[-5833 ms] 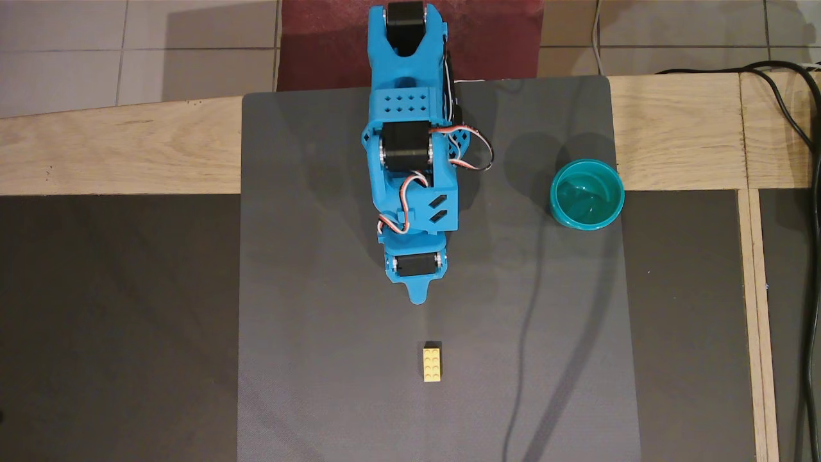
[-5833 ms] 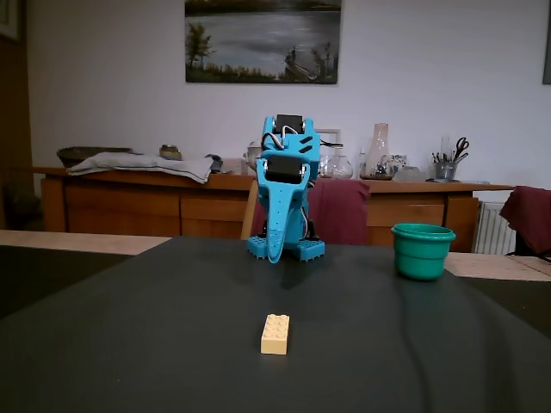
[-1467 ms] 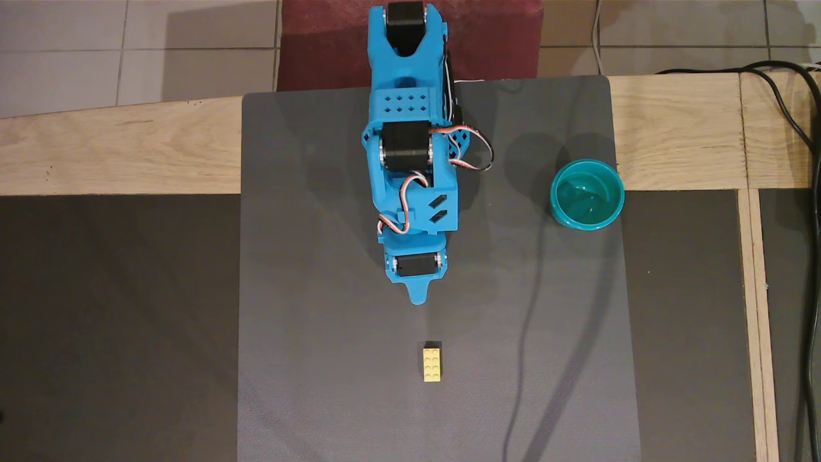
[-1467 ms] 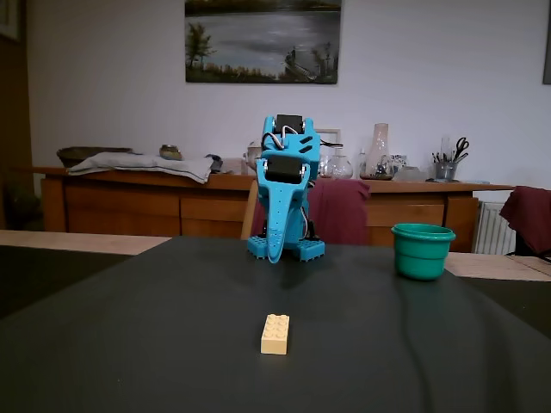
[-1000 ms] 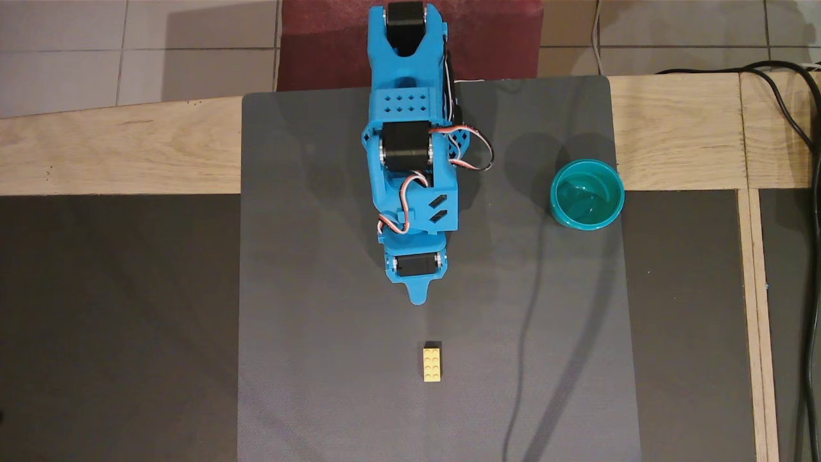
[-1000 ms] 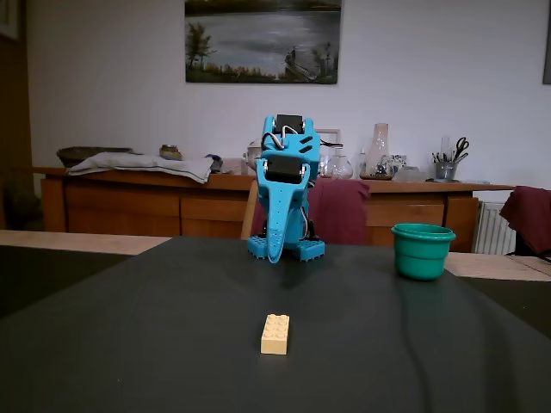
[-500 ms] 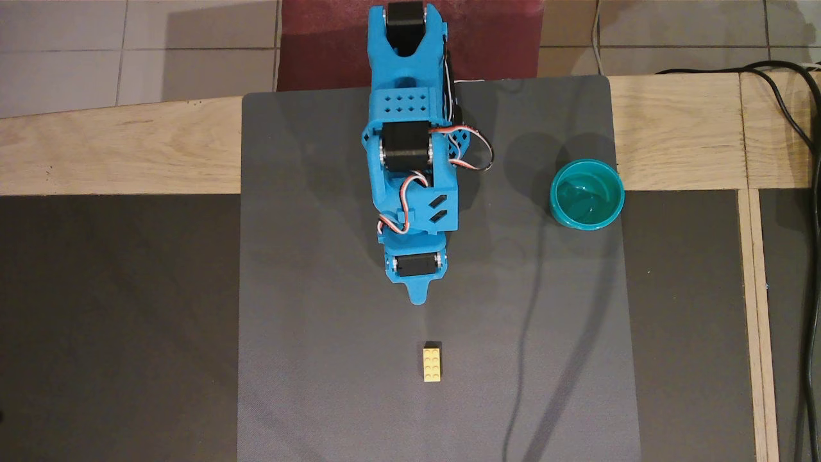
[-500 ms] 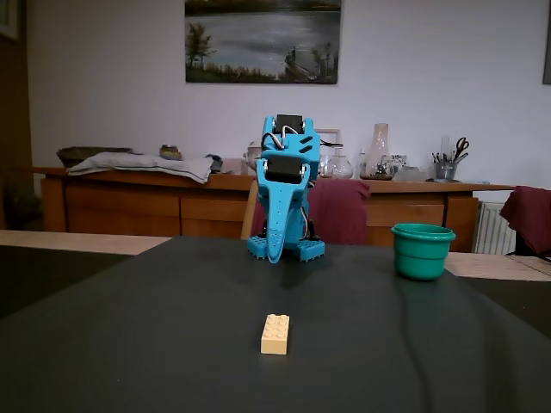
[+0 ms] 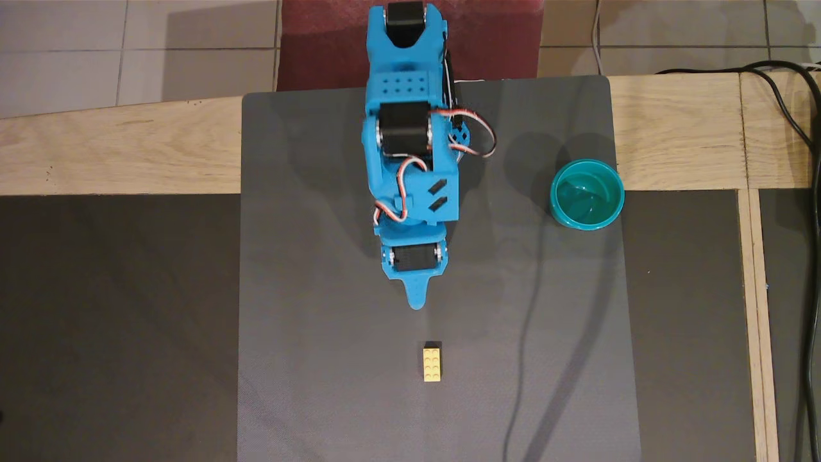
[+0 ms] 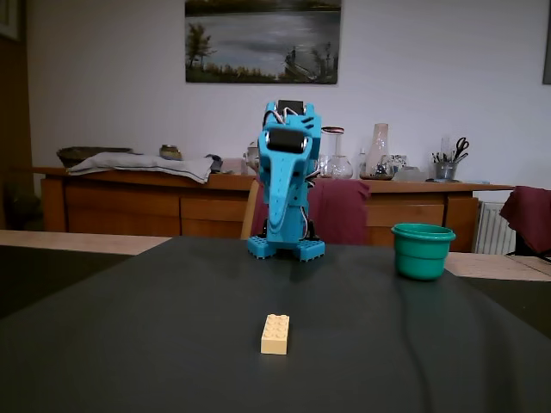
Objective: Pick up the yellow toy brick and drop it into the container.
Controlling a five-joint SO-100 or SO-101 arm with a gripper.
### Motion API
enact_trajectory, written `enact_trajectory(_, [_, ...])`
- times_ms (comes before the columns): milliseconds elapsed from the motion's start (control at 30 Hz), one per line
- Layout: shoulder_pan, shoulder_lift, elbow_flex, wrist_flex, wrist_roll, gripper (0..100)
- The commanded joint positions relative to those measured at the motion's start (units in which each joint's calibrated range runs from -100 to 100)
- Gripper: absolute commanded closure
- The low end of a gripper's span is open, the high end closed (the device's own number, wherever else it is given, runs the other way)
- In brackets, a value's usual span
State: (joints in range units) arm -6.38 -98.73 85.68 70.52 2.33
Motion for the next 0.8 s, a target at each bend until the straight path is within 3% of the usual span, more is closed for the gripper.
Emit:
enact_trajectory(0, [-1.1, 0.2, -3.4, 0.2, 3.2, 100])
enact_trajectory(367, [-2.7, 4.4, -6.4, 0.2, 6.5, 100])
enact_trajectory(767, [-7.8, 52.2, -42.7, -1.3, 6.6, 100])
